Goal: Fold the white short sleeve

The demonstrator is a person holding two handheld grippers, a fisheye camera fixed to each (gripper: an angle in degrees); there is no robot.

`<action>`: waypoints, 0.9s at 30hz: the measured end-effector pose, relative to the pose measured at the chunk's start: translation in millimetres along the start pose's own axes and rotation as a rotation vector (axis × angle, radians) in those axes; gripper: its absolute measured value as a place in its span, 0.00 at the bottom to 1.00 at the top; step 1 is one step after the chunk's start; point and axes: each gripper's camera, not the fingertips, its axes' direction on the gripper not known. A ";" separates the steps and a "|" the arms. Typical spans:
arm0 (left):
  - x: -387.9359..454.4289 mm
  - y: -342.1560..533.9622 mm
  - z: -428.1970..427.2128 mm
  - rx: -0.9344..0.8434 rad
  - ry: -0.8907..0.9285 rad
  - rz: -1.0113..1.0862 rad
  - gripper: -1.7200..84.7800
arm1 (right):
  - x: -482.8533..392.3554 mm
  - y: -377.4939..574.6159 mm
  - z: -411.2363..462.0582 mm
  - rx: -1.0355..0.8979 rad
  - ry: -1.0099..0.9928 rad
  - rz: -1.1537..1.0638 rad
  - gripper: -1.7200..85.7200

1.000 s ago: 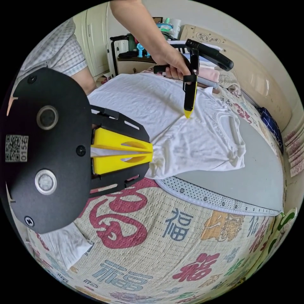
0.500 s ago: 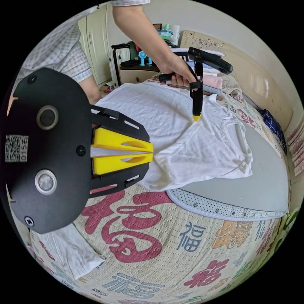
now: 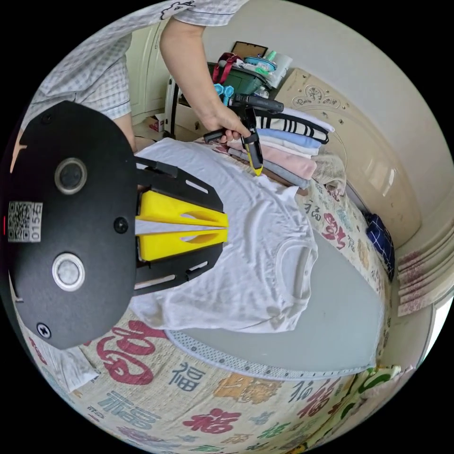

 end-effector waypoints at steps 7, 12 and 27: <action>-73.3 19.5 44.8 0.184 0.065 -0.366 0.12 | -0.4 -58.1 125.3 -0.083 -0.045 -0.149 0.02; -88.5 31.6 67.6 0.283 -0.154 -0.559 0.12 | 10.5 -92.7 205.0 -0.116 -0.055 -0.197 0.04; -126.4 64.4 121.3 0.208 -0.127 -0.412 0.02 | 74.0 -162.9 430.0 -0.334 0.015 -0.329 0.10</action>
